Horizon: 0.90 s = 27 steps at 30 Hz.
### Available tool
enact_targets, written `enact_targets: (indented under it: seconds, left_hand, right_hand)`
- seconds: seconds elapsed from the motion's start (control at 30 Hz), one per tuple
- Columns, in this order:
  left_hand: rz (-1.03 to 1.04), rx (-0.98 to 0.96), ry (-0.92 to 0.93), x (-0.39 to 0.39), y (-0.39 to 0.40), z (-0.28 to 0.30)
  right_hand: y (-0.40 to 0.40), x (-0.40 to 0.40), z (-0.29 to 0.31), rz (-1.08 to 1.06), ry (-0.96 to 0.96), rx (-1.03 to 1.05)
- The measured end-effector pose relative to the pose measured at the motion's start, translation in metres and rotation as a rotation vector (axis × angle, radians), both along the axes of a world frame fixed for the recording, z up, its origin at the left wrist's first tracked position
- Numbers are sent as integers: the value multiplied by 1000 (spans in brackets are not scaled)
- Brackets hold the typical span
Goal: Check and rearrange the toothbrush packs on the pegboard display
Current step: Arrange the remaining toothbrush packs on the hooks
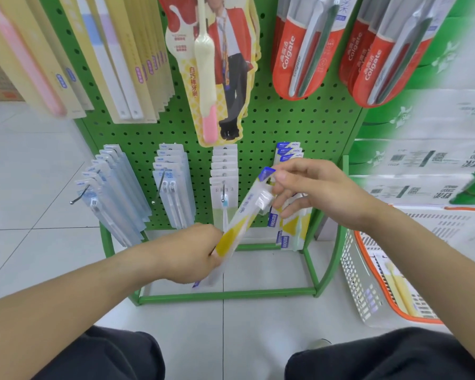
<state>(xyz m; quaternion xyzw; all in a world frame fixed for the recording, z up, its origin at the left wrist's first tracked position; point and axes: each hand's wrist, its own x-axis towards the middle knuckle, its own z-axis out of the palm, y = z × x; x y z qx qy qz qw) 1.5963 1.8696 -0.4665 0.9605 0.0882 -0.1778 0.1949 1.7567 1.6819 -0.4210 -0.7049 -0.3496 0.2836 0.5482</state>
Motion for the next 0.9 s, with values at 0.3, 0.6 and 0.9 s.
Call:
enact_targets:
  seconds: [0.3,0.6,0.9]
  left_hand:
    - [189,-539,-324,14,-4,-12]
    - [398,-541,-685,55,-48,-24]
    - [306,-350,-668,76,-54,-35]
  right_hand:
    - [-16,29,-6,-92,-479,-216]
    - [-11,33,-8,-153,-648,-297]
    - [-32,42,-21,-188,-661,-402]
